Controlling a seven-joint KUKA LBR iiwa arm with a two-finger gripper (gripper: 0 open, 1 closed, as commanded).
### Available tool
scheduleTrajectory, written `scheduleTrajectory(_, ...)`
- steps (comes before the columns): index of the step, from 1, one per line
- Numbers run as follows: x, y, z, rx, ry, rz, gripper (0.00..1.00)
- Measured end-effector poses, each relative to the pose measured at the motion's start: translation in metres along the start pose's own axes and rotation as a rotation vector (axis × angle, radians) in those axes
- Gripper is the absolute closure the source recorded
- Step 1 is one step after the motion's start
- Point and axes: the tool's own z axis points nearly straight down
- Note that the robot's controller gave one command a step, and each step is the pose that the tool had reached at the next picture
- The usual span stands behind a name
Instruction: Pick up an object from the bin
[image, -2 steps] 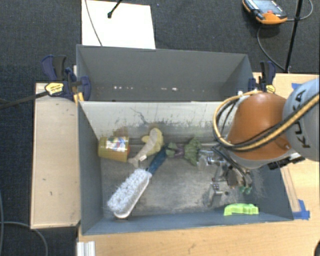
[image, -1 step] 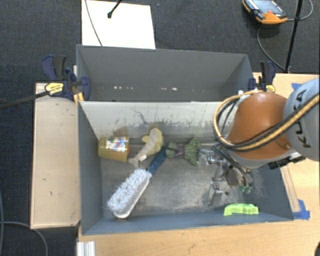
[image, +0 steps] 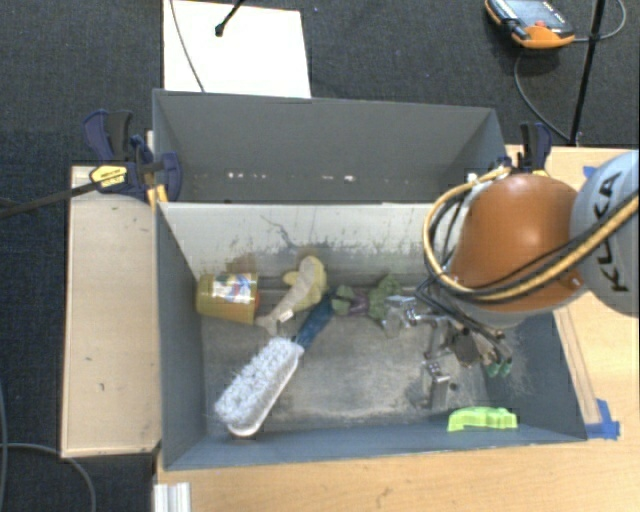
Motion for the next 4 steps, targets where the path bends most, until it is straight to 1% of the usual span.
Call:
scheduleTrajectory(1, -0.026, -0.006, 0.013, 0.0, -0.005, -0.125, 0.0)
scheduleTrajectory(2, -0.033, -0.006, 0.041, 0.0, -0.003, 0.148, 0.0)
scheduleTrajectory(3, -0.023, -0.008, 0.052, -0.001, 0.002, 0.103, 0.0)
scheduleTrajectory(4, -0.037, -0.003, 0.064, 0.0, -0.004, -0.122, 0.0)
